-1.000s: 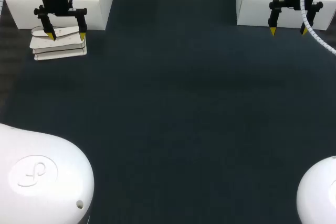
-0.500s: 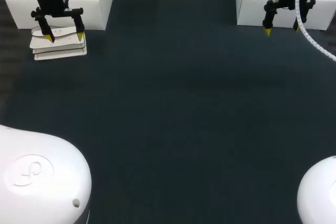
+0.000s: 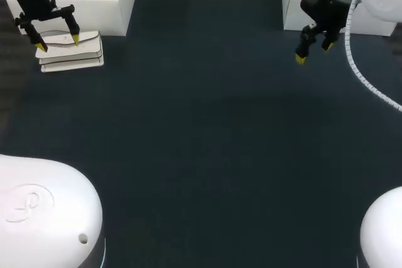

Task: Pick up the bag, open it, inspect its contents, close it, and place it on the opposite side

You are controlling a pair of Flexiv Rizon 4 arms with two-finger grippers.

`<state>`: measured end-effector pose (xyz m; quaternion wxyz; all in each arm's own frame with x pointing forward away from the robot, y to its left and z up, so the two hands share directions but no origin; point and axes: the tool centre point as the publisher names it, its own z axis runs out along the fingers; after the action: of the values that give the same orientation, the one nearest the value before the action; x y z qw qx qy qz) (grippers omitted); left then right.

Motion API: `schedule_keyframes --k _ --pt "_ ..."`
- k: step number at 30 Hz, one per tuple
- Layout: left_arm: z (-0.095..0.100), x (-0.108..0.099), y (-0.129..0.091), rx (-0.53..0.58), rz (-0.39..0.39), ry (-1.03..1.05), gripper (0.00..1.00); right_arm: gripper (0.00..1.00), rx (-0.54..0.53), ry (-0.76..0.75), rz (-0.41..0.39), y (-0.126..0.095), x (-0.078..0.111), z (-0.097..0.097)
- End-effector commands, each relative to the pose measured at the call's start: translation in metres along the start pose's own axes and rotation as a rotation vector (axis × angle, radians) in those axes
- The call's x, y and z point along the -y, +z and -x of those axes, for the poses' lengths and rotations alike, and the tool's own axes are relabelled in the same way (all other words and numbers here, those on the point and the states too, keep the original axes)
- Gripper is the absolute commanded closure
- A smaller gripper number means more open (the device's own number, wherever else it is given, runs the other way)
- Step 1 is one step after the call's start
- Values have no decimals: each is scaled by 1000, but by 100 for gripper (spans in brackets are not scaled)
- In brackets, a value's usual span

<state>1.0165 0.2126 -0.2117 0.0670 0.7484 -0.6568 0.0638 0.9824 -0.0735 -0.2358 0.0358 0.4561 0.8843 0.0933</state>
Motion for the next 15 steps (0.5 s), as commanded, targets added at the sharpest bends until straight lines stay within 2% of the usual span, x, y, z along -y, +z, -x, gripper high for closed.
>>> schedule_keyframes --k 1,6,15 --pt "20 7 2 -120 11 -25 0 0 -75 -234 215 13 4 -12" --pt "38 14 6 -156 26 -87 0 0 -120 -384 284 22 1 -26" --pt "63 25 13 -187 11 -162 0 0 -134 -561 333 35 -7 -44"
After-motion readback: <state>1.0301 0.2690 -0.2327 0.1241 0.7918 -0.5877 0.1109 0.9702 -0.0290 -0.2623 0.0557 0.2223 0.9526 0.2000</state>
